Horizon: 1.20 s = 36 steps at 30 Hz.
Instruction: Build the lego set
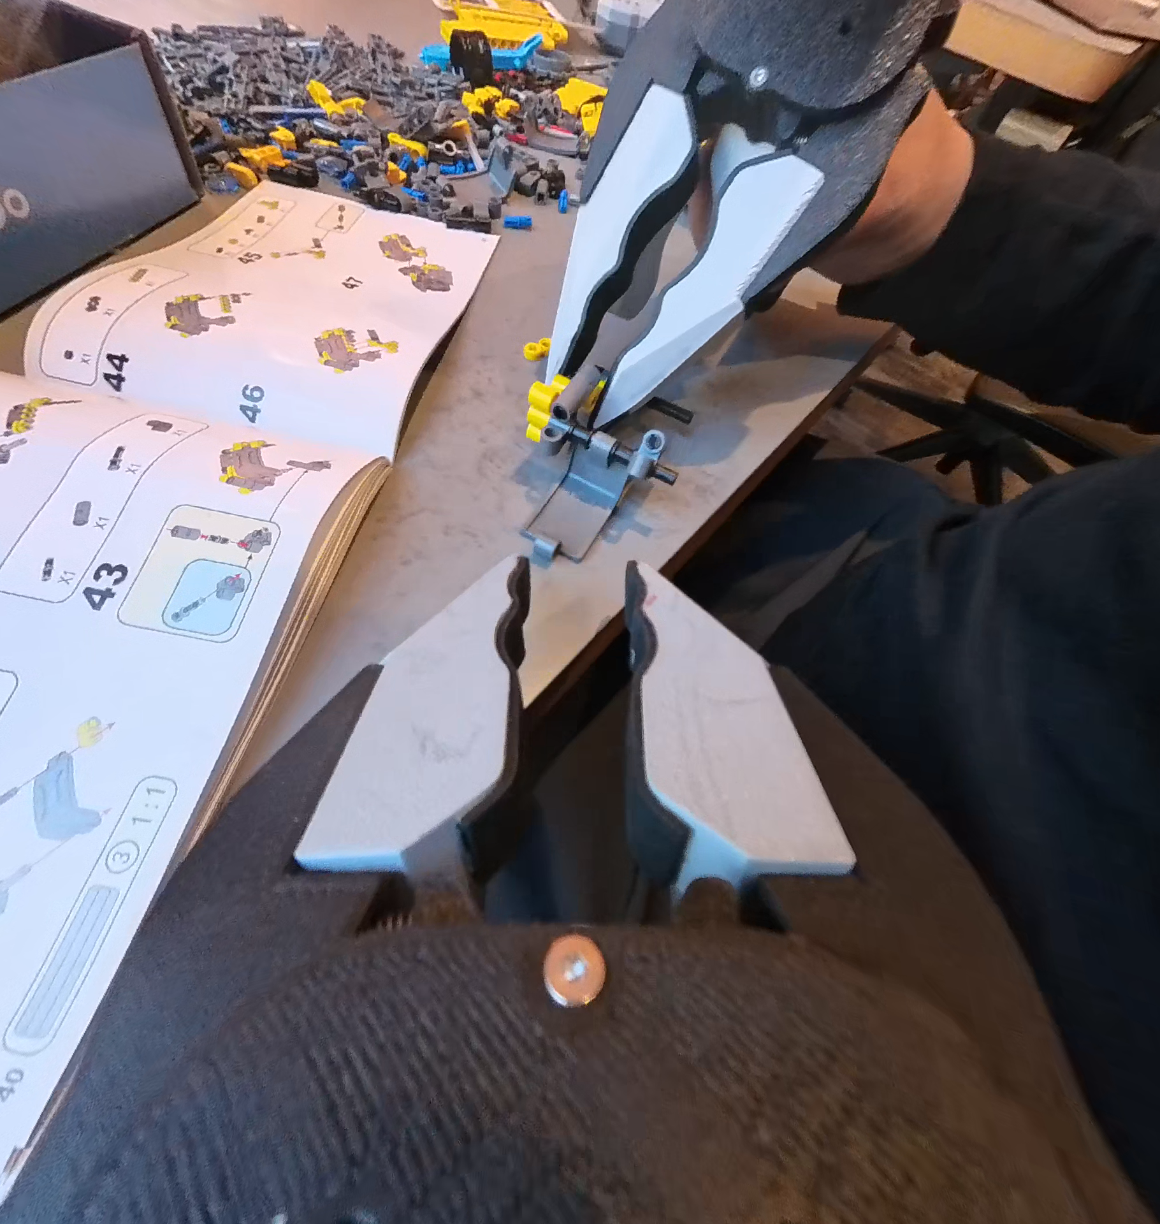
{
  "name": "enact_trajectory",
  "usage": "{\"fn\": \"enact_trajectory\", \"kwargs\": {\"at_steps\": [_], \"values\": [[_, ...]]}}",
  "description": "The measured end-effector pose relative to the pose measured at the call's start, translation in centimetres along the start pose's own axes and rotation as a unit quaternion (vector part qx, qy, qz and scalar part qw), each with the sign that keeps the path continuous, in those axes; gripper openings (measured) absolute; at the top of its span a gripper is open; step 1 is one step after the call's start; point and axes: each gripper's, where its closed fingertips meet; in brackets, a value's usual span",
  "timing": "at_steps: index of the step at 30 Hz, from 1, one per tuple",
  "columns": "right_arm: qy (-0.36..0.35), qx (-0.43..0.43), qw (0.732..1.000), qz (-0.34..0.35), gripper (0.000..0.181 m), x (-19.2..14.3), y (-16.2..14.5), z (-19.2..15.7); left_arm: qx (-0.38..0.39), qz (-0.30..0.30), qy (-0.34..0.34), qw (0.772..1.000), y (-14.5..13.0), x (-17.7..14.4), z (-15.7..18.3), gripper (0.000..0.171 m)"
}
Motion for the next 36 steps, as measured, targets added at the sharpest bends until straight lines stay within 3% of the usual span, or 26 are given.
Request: {"fn": "enact_trajectory", "kwargs": {"at_steps": [17, 36], "values": [[-0.050, -0.046, 0.997, 0.040, 0.017, -1.4, 3.8, 1.0, 0.026, 0.002, -0.013, 1.000, 0.0, -0.1, 0.8, 0.023], [-0.074, -0.073, 0.994, 0.037, 0.017, -0.9, 4.1, 1.3, 0.030, 0.008, -0.030, 0.999, 0.2, -0.5, 1.6, 0.019]]}}
Point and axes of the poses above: each gripper's, where its closed fingertips meet, x out along the fingers, y out of its top, z = x × y across the jaws, and after that the axes turned 12 degrees about z, right-handed
